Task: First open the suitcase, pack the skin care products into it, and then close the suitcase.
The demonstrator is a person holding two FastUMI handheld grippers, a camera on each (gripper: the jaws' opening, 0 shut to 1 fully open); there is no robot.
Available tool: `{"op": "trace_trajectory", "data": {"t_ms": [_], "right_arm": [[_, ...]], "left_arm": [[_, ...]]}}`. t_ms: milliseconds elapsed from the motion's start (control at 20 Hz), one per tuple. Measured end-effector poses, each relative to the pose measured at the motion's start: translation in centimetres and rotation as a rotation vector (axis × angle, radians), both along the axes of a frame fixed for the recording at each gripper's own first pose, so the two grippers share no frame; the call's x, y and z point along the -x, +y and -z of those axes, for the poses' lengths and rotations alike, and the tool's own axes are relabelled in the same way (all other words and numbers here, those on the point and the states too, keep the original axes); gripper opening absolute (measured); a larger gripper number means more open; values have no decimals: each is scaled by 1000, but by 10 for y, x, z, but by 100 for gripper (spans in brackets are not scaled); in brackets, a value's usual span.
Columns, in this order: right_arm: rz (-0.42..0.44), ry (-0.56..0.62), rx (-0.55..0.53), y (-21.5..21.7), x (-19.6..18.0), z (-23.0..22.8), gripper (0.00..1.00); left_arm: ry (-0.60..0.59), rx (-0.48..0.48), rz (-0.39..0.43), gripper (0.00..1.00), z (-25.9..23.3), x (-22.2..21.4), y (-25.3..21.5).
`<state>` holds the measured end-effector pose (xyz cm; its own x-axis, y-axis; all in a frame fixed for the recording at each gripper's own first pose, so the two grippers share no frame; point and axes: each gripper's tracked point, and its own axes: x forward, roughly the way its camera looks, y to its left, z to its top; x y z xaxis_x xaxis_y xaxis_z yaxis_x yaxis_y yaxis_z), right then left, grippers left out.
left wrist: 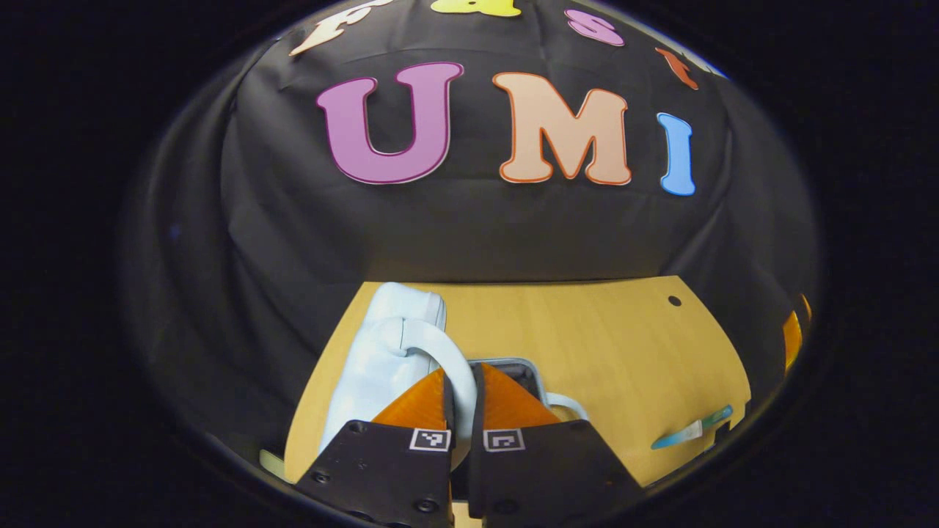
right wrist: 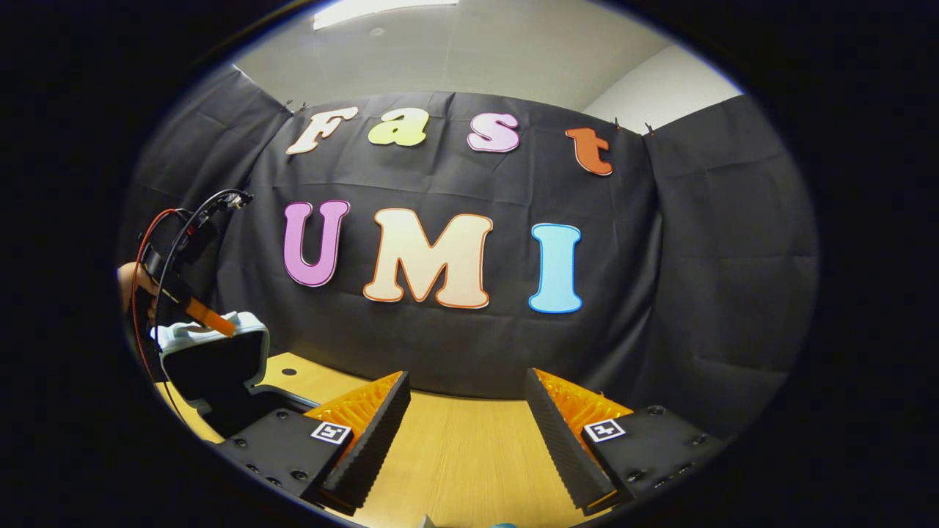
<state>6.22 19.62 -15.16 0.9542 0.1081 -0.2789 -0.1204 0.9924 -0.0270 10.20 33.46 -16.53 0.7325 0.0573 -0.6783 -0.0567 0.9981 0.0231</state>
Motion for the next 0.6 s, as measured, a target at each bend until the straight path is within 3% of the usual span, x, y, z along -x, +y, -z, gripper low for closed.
{"op": "trace_trajectory", "data": {"t_ms": [250, 600], "right_arm": [[4, 5, -8, 28, -1, -1, 99], [-27, -16, 5, 69, -1, -10, 96]], "left_arm": [[-18, -30, -12, 2, -5, 0, 58], [3, -89, -135, 2, 2, 19, 165]]}}
